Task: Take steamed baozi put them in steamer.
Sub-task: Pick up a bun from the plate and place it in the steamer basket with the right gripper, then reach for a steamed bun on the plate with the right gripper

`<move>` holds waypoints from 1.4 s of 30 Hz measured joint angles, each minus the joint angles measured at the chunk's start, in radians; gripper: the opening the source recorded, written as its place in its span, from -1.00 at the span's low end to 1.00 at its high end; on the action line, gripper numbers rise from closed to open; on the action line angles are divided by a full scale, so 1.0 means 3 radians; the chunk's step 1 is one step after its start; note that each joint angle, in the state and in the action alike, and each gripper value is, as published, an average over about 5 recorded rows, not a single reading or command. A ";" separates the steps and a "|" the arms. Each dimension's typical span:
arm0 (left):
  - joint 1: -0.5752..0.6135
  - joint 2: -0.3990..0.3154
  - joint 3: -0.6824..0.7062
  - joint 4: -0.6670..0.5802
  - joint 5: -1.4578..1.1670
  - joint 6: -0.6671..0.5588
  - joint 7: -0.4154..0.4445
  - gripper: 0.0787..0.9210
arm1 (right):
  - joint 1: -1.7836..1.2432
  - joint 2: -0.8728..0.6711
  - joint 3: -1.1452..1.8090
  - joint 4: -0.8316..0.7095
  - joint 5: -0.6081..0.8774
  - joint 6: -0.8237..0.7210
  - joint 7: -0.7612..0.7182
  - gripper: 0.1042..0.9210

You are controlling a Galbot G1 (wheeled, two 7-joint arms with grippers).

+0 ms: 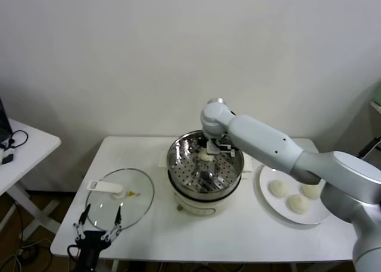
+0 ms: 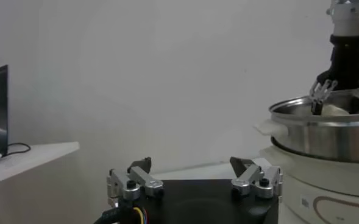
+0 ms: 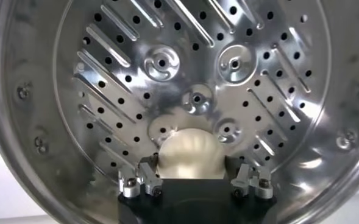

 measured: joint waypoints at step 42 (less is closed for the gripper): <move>-0.0060 -0.0006 0.0022 -0.0055 -0.0017 0.0094 -0.0104 0.77 | 0.0621 -0.1762 -0.0487 -0.0090 0.2918 -0.1761 -0.0182 0.76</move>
